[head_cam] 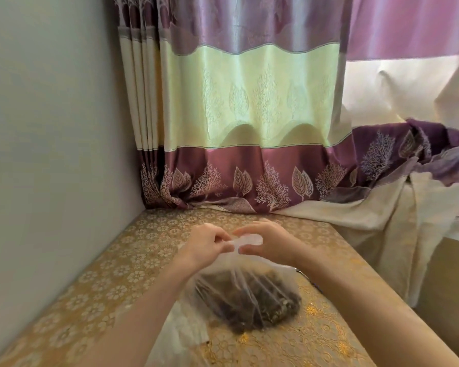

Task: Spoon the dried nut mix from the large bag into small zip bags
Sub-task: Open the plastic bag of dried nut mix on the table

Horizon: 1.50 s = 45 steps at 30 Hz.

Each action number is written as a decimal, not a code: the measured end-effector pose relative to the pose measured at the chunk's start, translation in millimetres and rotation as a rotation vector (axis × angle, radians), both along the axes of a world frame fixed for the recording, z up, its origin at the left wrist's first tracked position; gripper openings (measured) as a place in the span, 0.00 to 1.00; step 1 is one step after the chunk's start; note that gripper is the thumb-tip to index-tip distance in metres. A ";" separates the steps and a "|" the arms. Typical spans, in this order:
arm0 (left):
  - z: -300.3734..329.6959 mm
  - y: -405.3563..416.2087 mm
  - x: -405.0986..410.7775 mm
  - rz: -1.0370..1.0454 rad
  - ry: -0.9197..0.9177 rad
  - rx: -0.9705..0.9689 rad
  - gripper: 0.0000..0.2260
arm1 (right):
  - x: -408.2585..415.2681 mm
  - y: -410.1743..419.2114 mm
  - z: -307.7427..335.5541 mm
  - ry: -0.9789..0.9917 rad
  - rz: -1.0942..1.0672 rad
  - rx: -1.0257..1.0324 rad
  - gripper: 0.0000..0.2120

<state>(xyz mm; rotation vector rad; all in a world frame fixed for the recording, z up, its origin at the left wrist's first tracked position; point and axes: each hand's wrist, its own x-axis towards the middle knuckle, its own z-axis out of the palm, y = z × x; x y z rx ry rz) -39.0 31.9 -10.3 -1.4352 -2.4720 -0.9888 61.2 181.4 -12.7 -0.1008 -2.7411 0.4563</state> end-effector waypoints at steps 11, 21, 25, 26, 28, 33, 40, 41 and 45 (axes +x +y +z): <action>10.3 -26.3 -23.8 0.144 0.035 0.291 0.06 | 16.2 24.2 11.4 0.347 -0.245 -0.731 0.10; 16.7 -22.8 -36.9 0.159 -0.376 0.416 0.10 | 12.0 22.4 7.6 0.506 -0.307 -0.608 0.18; 25.5 -9.2 -24.9 0.074 -0.210 0.131 0.11 | 3.8 2.6 4.4 0.228 -0.186 0.202 0.23; 27.0 -6.6 -23.2 0.078 -0.135 0.080 0.08 | 0.6 2.5 1.6 0.198 -0.180 0.254 0.18; 30.9 -5.9 -22.6 0.092 -0.035 0.121 0.05 | -2.0 6.6 1.0 0.288 -0.181 0.041 0.09; 35.5 -31.9 -47.2 0.293 -0.149 0.554 0.13 | 14.5 42.0 11.9 0.572 -0.358 -1.009 0.13; 32.8 -49.3 -56.9 0.328 -0.388 0.705 0.12 | 25.5 45.2 1.0 0.595 -0.502 -0.876 0.19; 33.6 -49.1 -54.4 0.319 -0.403 0.693 0.13 | 25.3 39.0 3.4 0.570 -0.484 -0.894 0.20; 33.4 -50.4 -36.4 0.283 -0.431 0.480 0.24 | 24.1 -9.3 15.5 0.514 -0.220 -0.832 0.14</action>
